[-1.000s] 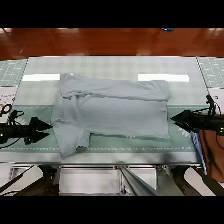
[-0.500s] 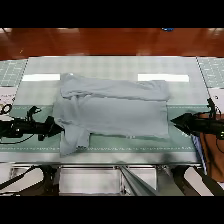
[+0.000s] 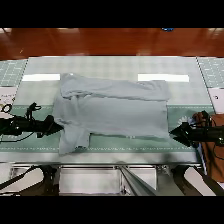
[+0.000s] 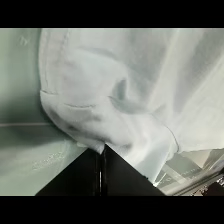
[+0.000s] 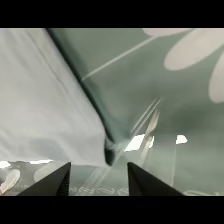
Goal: Fold the shirts.
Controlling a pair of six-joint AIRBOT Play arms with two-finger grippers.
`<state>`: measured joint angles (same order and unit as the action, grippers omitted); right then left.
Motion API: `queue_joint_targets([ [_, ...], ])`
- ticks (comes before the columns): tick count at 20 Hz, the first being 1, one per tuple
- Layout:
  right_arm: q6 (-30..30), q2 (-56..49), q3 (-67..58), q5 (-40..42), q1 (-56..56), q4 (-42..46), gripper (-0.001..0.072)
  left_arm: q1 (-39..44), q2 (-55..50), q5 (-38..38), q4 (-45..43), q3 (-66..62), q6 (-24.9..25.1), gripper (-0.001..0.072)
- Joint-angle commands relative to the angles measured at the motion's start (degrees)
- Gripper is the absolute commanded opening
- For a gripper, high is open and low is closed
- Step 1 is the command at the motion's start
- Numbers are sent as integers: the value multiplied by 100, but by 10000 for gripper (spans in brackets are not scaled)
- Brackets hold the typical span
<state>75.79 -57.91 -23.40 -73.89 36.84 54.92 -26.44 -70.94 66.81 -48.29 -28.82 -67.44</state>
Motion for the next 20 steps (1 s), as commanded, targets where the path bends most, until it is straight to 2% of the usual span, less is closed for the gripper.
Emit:
queue_joint_targets([
  [1, 46, -400, 37, 243, -323, -221, 405, 4, 4, -79, 35, -13, 35, 19],
  [5, 13, -1021, -101, 1130, -1202, -1156, 394, 4, 7, -76, 35, -13, 33, 19],
  [6, 11, -1132, -216, 1132, -1338, -1233, 300, 4, 7, -81, 35, -15, 35, 19],
  [7, -98, -1193, -334, 1032, -1456, -1237, 144, 4, 7, -81, 33, -37, 37, 19],
  [8, -315, -1185, -413, 881, -1519, -1237, 35, -4, 7, -70, 33, -85, 37, 19],
  [10, -494, -970, -481, 437, -1460, -1025, 35, -85, 42, 181, 31, -264, 87, 19],
  [11, -463, -726, -481, 308, -1353, -748, 35, -155, 142, 326, 11, -328, 372, 19],
  [12, -415, -450, -481, 214, -1222, -553, 35, -258, 323, 190, -103, -332, 363, 18],
  [13, -409, -155, -481, 205, -1069, -485, 35, -358, 455, 22, -42, -348, 111, 18],
  [16, -466, 76, -754, 291, -874, -599, 35, -321, 358, -42, 634, -745, 98, 18],
  [20, -927, -531, -1215, 901, -1056, -1928, 35, 369, -361, -184, 723, -1875, 15, 18],
])
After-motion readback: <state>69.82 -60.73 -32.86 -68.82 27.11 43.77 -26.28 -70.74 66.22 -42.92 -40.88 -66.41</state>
